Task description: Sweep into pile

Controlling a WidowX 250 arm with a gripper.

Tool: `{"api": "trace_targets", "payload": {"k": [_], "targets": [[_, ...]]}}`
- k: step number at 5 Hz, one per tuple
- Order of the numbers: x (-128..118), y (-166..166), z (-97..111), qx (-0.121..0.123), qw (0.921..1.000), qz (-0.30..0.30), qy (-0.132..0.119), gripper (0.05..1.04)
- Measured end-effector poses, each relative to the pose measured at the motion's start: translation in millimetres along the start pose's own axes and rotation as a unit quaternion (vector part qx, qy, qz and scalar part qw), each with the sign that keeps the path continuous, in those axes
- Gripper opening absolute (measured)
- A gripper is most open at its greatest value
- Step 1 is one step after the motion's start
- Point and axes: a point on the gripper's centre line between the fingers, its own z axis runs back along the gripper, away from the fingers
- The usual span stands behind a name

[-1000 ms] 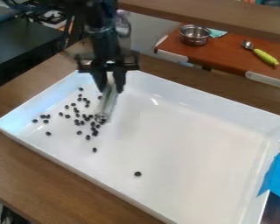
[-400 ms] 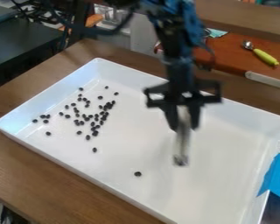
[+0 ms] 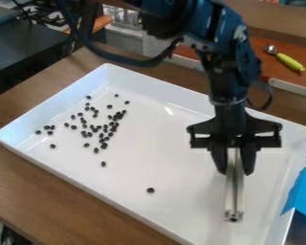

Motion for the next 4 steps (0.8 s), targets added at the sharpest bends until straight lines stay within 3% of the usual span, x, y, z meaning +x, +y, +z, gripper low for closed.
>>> {"api": "trace_targets", "payload": {"k": [2, 4], "targets": [[14, 23, -19, 0.014, 0.9998, -0.01, -0.012, 0.37], [26, 64, -11, 0.038, 0.9988, -0.028, -0.016, 0.37]]}}
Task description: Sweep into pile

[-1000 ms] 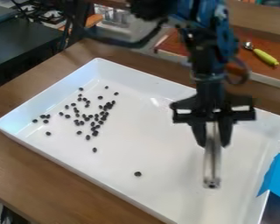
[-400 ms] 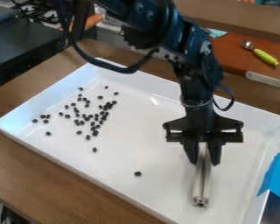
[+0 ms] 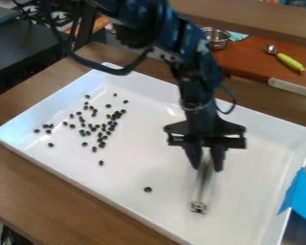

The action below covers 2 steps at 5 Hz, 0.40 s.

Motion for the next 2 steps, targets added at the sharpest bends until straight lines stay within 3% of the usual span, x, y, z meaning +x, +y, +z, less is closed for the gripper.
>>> {"api": "trace_targets", "payload": {"k": [2], "targets": [[6, 67, 14, 0.017, 0.9992, -0.031, 0.018, 0.37]]}}
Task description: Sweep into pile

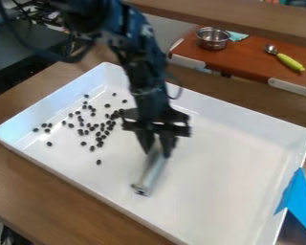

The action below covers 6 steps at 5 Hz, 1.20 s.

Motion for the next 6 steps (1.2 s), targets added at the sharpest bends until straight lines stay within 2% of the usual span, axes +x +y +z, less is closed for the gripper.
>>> {"api": "trace_targets", "payload": {"k": [1, 2, 4, 5, 6], "targets": [[14, 29, 6, 0.014, 0.9998, 0.004, -0.013, 0.37], [37, 43, 3, 0.042, 0.9986, 0.017, -0.026, 0.37], [82, 70, -1, 0.122, 0.9896, 0.041, -0.063, 0.37], [85, 88, 2, 0.157, 0.9836, 0.06, -0.065, 0.37], [73, 116, 9, 0.18, 0.9757, 0.12, -0.037, 0.37]]}}
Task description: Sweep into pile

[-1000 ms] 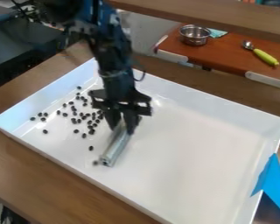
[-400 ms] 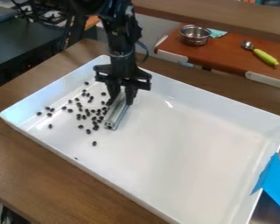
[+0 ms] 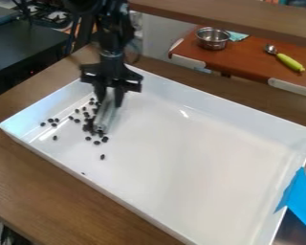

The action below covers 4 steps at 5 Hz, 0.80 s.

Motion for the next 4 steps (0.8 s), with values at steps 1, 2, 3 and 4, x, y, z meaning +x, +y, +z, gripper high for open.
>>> {"api": "trace_targets", "payload": {"k": [1, 2, 3, 4], "targets": [[-8, 19, -1, 0.031, 0.9953, 0.087, 0.029, 0.37], [-14, 25, 0, 0.048, 0.9904, 0.122, 0.043, 0.37], [-26, 31, 4, 0.033, 0.988, 0.142, 0.051, 0.37], [-38, 15, 39, -0.056, 0.9826, 0.164, 0.066, 0.37]]}}
